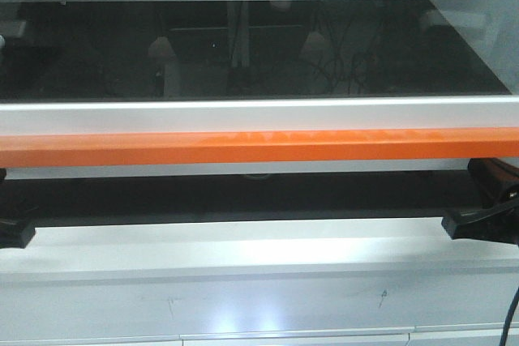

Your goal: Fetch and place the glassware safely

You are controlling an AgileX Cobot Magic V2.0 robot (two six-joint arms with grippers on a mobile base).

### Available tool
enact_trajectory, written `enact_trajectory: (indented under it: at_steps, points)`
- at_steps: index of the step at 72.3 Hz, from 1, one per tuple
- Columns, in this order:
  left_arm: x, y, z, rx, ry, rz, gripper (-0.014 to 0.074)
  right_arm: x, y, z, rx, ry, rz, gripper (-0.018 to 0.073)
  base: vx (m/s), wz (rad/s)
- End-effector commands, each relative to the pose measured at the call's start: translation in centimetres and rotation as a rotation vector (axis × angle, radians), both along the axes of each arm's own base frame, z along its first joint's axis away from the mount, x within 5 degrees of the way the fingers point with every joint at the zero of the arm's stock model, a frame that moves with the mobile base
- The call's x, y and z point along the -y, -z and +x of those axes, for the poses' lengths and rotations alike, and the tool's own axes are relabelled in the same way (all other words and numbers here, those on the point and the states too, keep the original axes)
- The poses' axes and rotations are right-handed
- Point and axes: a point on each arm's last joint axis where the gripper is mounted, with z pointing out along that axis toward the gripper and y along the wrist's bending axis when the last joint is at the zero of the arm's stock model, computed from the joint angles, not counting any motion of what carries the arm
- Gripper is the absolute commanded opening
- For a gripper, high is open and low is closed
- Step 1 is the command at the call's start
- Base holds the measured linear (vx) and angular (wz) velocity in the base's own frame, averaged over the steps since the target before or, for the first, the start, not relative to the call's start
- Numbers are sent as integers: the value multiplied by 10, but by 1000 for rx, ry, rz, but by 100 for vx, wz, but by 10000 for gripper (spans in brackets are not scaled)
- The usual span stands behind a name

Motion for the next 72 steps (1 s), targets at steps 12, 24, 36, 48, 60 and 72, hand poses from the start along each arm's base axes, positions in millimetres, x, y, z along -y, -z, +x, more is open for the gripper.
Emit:
enact_trajectory:
  at_steps: [12,24,36,48,60,72]
  points:
    - [1,-66,-4,299,8,-32,-7,0,-86,-18,451,-18,50,-1,0,0]
    - [0,-67,-13,274,-1,-79,-7,1,-88,-30,418,-23,63,-1,0,0]
    - [-2,-69,-26,249,-14,-74,-7,1,-88,-47,362,-27,17,-1,0,0]
    - [0,-71,-47,221,4,-72,-7,5,-89,-69,329,-10,23,-1,0,0]
    - [0,-60,-68,204,16,-59,-7,8,-75,-86,282,18,24,-1,0,0]
    - [-2,-26,-82,142,7,-57,-7,9,-35,-92,214,17,52,-1,0,0]
